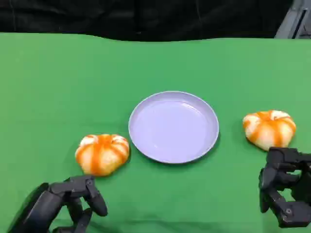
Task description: Grasp the bread from the table and place it into the plate.
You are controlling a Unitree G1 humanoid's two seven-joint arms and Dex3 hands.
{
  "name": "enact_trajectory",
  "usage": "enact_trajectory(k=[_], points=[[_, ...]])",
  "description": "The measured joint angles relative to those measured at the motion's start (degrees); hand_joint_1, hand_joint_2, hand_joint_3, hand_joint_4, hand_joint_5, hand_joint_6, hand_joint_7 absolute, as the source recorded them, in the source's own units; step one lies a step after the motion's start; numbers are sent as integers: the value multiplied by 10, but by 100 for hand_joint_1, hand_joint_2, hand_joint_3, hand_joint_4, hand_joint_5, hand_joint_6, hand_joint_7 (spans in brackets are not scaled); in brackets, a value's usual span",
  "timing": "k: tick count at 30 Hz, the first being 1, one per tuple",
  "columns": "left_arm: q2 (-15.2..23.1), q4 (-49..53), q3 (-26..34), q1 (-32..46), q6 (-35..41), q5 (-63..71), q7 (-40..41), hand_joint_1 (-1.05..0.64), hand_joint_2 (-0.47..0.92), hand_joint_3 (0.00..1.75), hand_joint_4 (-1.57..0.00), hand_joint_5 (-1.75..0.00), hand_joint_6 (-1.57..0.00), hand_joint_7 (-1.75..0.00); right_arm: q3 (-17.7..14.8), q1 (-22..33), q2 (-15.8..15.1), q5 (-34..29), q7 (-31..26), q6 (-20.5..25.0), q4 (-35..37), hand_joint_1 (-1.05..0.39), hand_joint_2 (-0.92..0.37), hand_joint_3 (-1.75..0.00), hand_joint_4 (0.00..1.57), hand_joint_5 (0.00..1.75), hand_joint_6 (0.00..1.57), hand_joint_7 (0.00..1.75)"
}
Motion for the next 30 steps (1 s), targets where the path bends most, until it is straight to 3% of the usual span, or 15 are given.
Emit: enact_trajectory(k=[23,24,26,27,28,29,30], points=[[2,-1,-3,0,-6,0,4,10,47,120,-83,-158,-89,-118,0,0,0,-1,0,0,0,-11,-43,-125,99,156,97,128],[2,1,-3,-1,-13,0,8,8,50,112,-82,-152,-89,-109,0,0,0,-1,0,0,0,-10,-43,-125,99,156,98,128],[0,6,1,-3,-25,1,25,1,65,79,-74,-125,-91,-79,1,0,0,-2,-2,0,0,-11,-43,-125,99,156,97,128],[-3,9,5,-5,-30,2,37,-7,78,53,-73,-95,-90,-57,1,0,0,-2,-3,0,0,-11,-43,-125,98,157,97,129],[-7,10,8,-7,-31,7,50,-14,85,37,-70,-69,-89,-38,1,0,0,-2,-4,1,0,-11,-43,-125,98,157,97,129],[-10,9,11,-11,-34,18,63,-22,89,25,-66,-43,-85,-19,1,0,0,-3,-5,1,0,-10,-43,-125,98,157,97,129],[-10,7,13,-18,-36,32,75,-26,91,20,-62,-30,-82,-11,2,-1,0,-3,-5,1,0,-10,-43,-125,98,158,97,129]])
